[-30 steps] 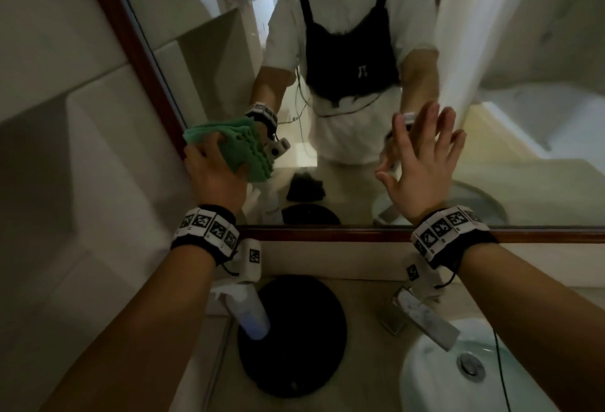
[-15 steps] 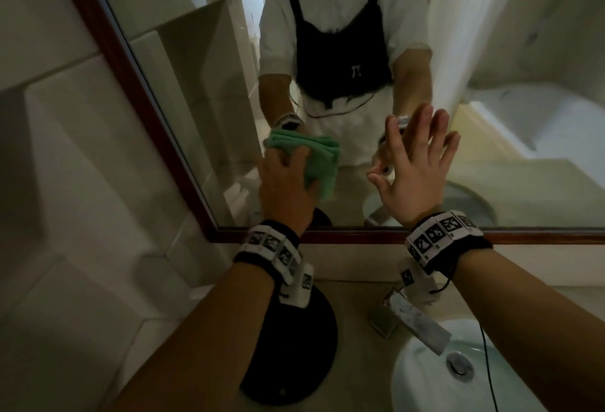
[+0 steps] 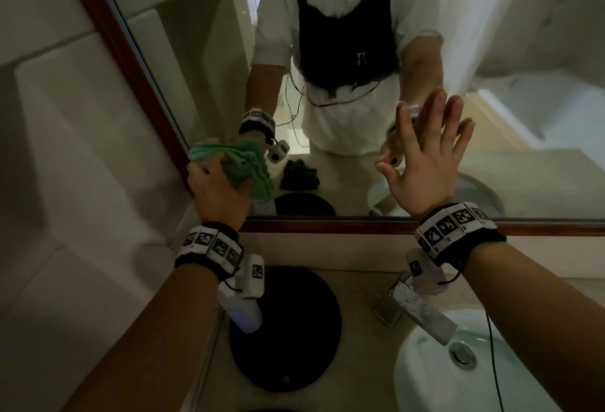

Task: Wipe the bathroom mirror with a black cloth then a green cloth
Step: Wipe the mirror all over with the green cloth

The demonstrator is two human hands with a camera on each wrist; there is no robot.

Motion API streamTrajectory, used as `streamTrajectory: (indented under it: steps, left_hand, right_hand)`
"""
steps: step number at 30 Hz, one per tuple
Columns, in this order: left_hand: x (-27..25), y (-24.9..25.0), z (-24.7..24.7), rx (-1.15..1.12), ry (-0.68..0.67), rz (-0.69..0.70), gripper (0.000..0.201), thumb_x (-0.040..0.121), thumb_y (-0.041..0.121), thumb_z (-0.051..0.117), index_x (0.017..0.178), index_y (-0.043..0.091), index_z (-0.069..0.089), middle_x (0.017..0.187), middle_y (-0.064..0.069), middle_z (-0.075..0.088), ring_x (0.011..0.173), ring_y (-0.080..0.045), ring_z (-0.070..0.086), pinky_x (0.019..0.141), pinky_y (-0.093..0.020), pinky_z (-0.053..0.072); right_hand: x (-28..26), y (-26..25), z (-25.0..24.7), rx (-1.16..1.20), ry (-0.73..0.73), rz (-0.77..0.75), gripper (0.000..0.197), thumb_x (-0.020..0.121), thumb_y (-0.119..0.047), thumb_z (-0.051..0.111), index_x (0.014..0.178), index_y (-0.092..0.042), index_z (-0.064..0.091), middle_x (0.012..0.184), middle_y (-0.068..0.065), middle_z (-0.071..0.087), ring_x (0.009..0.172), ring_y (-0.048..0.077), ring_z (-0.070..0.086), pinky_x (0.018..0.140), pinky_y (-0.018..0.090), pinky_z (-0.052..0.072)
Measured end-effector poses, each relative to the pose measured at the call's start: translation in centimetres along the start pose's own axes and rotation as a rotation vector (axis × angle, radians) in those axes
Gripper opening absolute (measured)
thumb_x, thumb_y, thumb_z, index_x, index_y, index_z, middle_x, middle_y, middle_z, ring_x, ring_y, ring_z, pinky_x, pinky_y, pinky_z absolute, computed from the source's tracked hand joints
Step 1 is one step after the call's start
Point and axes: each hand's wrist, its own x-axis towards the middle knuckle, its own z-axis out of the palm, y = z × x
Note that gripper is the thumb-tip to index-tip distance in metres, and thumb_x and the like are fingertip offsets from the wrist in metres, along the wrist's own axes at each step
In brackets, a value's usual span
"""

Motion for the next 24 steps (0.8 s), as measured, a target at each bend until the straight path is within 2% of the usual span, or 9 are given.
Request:
streamTrajectory:
  steps: [2, 5, 9, 11, 14, 17, 21, 24]
  left_hand:
    - [0.2, -1.3, -0.2, 0.028, -0.01, 0.007, 0.066, 0.073, 0.026, 0.083, 0.126, 0.007, 0.048, 0.125, -0.023, 0.043, 0.108, -0.041, 0.046, 0.097, -0.047, 0.046]
    - [0.0, -1.5, -0.1, 0.004, 0.005, 0.007, 0.07, 0.07, 0.021, 0.086, 0.126, 0.006, 0.048, 0.125, -0.024, 0.042, 0.109, -0.043, 0.048, 0.097, -0.045, 0.046]
    - [-0.7, -1.5, 1.1, 0.068, -0.035, -0.054, 0.074, 0.071, 0.033, 0.085, 0.128, 0.006, 0.045, 0.128, -0.023, 0.043, 0.111, -0.04, 0.044, 0.095, -0.045, 0.042]
    - [-1.5, -1.8, 1.9, 0.09, -0.07, -0.078, 0.073, 0.072, 0.034, 0.085, 0.126, 0.006, 0.045, 0.129, -0.023, 0.043, 0.111, -0.038, 0.042, 0.096, -0.045, 0.04]
    - [-2.9, -1.3, 3.1, 0.005, -0.045, -0.162, 0.068, 0.068, 0.026, 0.088, 0.118, 0.003, 0.048, 0.128, -0.026, 0.043, 0.109, -0.043, 0.048, 0.094, -0.049, 0.044]
    - [-4.0, -0.3, 4.1, 0.009, -0.039, -0.206, 0.067, 0.068, 0.026, 0.087, 0.118, 0.001, 0.05, 0.126, -0.027, 0.045, 0.109, -0.046, 0.049, 0.093, -0.051, 0.044]
    - [-5.5, 1.5, 5.7, -0.062, -0.053, -0.11, 0.061, 0.071, 0.023, 0.085, 0.116, -0.002, 0.052, 0.124, -0.03, 0.046, 0.108, -0.047, 0.049, 0.094, -0.05, 0.046]
    - [-7.0, 4.6, 7.0, -0.088, -0.091, 0.008, 0.063, 0.069, 0.024, 0.086, 0.116, 0.012, 0.046, 0.125, -0.028, 0.044, 0.108, -0.045, 0.049, 0.088, -0.05, 0.048]
  right_hand:
    - [0.0, 0.1, 0.1, 0.0, 0.007, -0.004, 0.088, 0.089, -0.063, 0.056, 0.159, -0.022, 0.02, 0.16, 0.031, 0.01, 0.147, 0.052, 0.006, 0.117, 0.067, 0.001]
    - [-0.1, 0.1, 0.2, 0.004, 0.004, -0.001, 0.09, 0.089, -0.063, 0.059, 0.158, -0.021, 0.022, 0.16, 0.032, 0.011, 0.146, 0.053, 0.006, 0.117, 0.067, 0.001]
    - [-0.1, 0.0, 0.1, 0.008, -0.015, 0.002, 0.088, 0.091, -0.065, 0.055, 0.159, -0.023, 0.018, 0.161, 0.03, 0.01, 0.146, 0.053, 0.005, 0.116, 0.067, -0.001]
    - [-0.1, 0.0, 0.1, 0.0, -0.023, 0.004, 0.088, 0.091, -0.065, 0.055, 0.159, -0.024, 0.018, 0.161, 0.03, 0.01, 0.146, 0.053, 0.006, 0.116, 0.067, -0.001]
    - [-0.2, 0.0, 0.2, 0.0, -0.006, 0.002, 0.086, 0.091, -0.065, 0.055, 0.158, -0.023, 0.021, 0.159, 0.031, 0.014, 0.146, 0.054, 0.009, 0.116, 0.068, 0.002]
    - [-0.2, 0.0, 0.4, -0.001, 0.002, -0.003, 0.087, 0.09, -0.063, 0.059, 0.158, -0.022, 0.023, 0.159, 0.031, 0.015, 0.145, 0.054, 0.011, 0.116, 0.068, 0.002]
    - [-0.2, 0.0, 0.5, -0.001, 0.012, -0.002, 0.09, 0.087, -0.061, 0.064, 0.158, -0.023, 0.023, 0.159, 0.031, 0.016, 0.145, 0.054, 0.01, 0.116, 0.068, 0.002]
    - [-0.3, 0.1, 0.5, -0.009, 0.01, -0.003, 0.089, 0.088, -0.062, 0.062, 0.157, -0.023, 0.024, 0.159, 0.031, 0.017, 0.145, 0.054, 0.011, 0.116, 0.067, 0.002]
